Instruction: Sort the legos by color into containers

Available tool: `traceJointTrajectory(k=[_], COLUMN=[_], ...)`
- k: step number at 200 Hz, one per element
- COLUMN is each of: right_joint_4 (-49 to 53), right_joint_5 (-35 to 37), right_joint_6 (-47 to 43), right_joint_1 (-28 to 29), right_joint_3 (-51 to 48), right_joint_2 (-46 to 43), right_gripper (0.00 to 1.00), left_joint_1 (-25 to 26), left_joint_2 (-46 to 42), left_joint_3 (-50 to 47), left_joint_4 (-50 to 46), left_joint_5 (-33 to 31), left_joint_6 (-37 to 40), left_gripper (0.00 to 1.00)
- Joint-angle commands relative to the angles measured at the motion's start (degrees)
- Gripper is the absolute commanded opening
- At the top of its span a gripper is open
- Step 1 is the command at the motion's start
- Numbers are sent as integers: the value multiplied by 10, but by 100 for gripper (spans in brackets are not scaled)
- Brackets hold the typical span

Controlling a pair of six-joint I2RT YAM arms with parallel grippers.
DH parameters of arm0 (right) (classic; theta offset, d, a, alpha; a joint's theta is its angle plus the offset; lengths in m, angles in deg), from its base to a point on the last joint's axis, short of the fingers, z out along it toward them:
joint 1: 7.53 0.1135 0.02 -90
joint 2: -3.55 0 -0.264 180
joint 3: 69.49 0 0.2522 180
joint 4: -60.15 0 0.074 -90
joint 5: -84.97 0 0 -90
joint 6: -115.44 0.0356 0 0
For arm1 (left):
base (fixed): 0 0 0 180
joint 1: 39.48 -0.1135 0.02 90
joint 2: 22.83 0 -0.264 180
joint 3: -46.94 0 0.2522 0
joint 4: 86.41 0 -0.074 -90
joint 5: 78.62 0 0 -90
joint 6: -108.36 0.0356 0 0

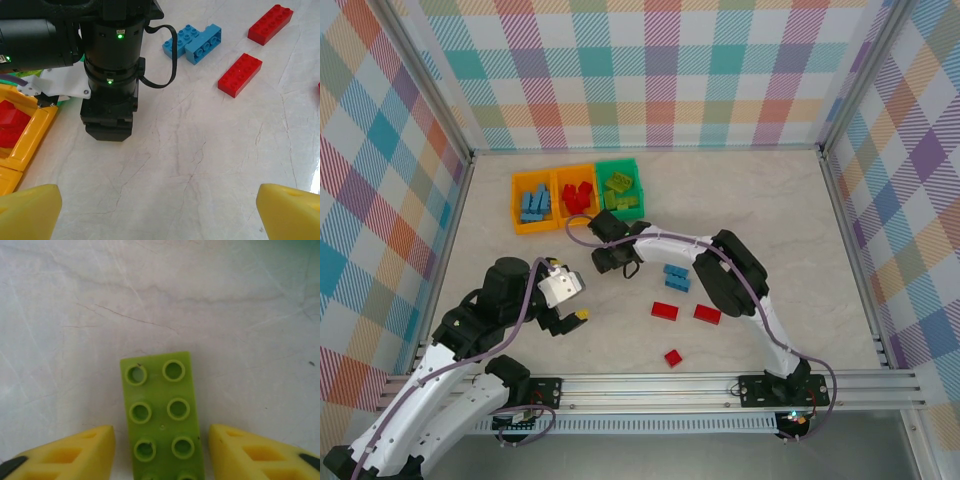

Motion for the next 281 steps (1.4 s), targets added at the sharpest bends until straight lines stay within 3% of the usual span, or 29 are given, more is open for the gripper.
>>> traceJointTrajectory(k=[1, 27, 98, 156, 180, 204, 224, 239, 254, 281], right_joint_4=[43, 40, -18, -43, -9, 35, 78, 85, 74, 49], right_joint_5=[-19, -25, 34, 67, 60, 55, 51, 48, 34, -26], right_joint_6=[5, 0, -45, -86, -89, -98, -107, -110, -113, -118], right_joint_1=[6, 5, -18, -88, -105, -111, -111, -111, -111, -111], right_joint_3=[-5, -3, 0, 150, 258, 349, 396, 375, 307, 128], right_joint_2=[39, 15, -122, -35, 38, 82, 83, 50, -11, -159], right_gripper=[43, 26, 26, 27, 37, 73, 78, 78, 81, 96], left_joint_1=[3, 3, 2, -29, -48, -64, -74, -81, -82, -77], left_joint_2=[-4, -7, -25, -21, -12, 5, 33, 71, 119, 169], left_joint_3=[-8, -10, -19, -14, -2, 7, 22, 48, 91, 126], left_joint_4=[19, 20, 46, 117, 118, 110, 87, 52, -1, -7], left_joint_5=[20, 21, 17, -96, -120, -126, -144, -164, -140, -109], left_joint_6=[5, 7, -25, -185, -216, -246, -264, -287, -318, -496], left_gripper=[100, 100, 100, 100, 100, 100, 100, 100, 100, 100])
